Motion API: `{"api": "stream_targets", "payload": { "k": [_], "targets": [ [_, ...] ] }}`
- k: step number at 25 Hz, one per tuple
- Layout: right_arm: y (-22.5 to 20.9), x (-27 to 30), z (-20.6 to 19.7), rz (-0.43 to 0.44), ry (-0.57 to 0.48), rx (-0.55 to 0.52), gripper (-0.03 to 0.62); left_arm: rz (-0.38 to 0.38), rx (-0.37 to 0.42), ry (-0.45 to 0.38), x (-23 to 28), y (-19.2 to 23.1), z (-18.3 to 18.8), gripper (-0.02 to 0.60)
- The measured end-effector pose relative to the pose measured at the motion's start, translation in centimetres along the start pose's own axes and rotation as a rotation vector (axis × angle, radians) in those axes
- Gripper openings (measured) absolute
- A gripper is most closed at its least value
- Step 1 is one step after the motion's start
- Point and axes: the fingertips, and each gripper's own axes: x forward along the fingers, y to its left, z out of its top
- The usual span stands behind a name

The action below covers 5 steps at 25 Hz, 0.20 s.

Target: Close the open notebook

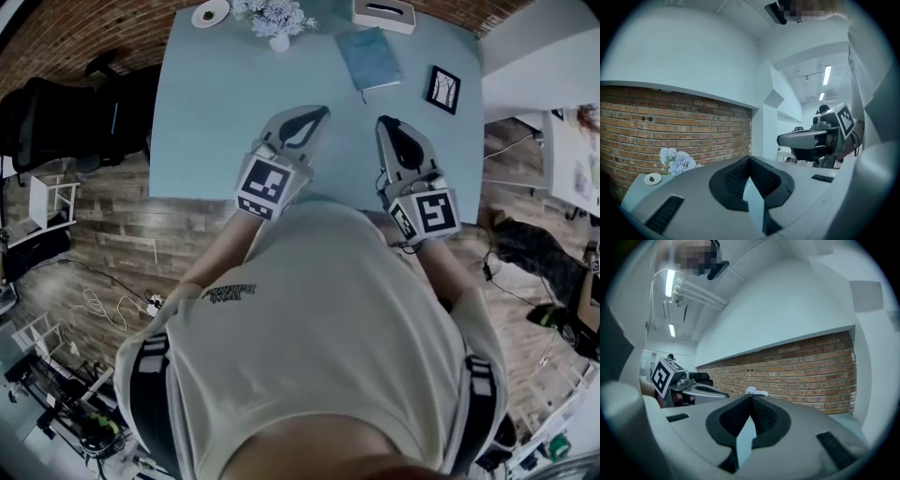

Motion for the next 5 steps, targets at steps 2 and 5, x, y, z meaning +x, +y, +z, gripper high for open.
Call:
{"api": "stream_targets", "payload": {
  "k": [2,5],
  "targets": [
    [0.19,0.08,0.04,0.001,0.001,0.003,0.002,-0.004,0.0,0.006,-0.08,0.05,-0.16,0.012],
    [0.57,0.11,0.2,0.004,0.003,0.007,0.002,-0.003,-0.003,0.005,-0.37,0.1,-0.09,0.012]
  ]
}}
